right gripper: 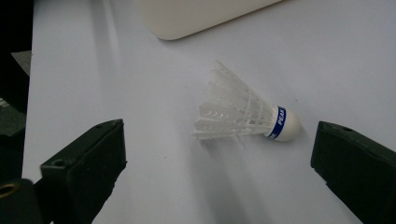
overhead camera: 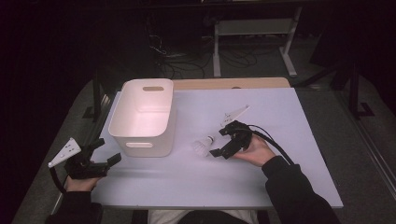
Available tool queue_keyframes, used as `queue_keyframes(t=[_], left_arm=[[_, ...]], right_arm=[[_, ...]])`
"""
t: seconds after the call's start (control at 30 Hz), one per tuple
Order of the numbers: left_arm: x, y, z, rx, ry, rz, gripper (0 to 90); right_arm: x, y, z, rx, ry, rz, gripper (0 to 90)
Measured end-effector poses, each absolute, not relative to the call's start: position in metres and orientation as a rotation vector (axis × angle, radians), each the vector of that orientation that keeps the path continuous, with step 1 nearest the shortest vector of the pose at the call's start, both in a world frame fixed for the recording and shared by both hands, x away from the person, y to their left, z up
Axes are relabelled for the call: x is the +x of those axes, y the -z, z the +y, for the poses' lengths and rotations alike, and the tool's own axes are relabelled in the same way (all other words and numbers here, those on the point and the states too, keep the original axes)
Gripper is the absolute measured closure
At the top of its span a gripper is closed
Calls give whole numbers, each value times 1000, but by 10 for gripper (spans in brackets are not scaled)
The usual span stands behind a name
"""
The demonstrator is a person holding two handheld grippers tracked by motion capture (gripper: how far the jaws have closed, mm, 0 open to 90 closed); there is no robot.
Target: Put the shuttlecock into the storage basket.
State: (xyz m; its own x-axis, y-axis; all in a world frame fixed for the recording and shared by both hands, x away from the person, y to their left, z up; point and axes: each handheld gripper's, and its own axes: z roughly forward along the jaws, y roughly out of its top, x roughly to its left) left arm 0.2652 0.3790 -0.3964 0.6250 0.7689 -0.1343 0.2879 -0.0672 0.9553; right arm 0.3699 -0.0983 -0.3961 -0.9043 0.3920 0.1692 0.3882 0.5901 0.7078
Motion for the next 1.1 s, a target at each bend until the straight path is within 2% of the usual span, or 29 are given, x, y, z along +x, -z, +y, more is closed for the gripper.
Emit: queue_keyframes(t=[0.37,0.43,0.53,0.6,0.63,0.7,0.73,0.93,1.03,1.1], left_arm=[[265,396,379,1645,-497,886,0],[265,396,379,1644,-497,886,0],[265,396,379,1644,-496,886,0],[265,396,379,1644,-496,886,0],[265,396,379,1644,-496,886,0],[265,396,379,1644,-496,886,0],[265,396,379,1645,-496,885,0],[265,396,379,1645,-496,885,0],[265,396,379,1644,-495,886,0],[265,396,379,1646,-496,885,0]], right_arm=[[371,402,-93,677,-1242,2836,77],[372,403,-93,665,-1248,2849,121],[372,404,-92,659,-1251,2861,140],[372,405,-92,653,-1247,2873,175],[373,406,-92,640,-1239,2891,224],[373,406,-92,640,-1239,2891,224],[373,407,-91,620,-1217,2912,288],[373,408,-91,606,-1200,2914,388],[374,410,-91,590,-1168,2921,525],[374,410,-91,590,-1168,2921,525]])
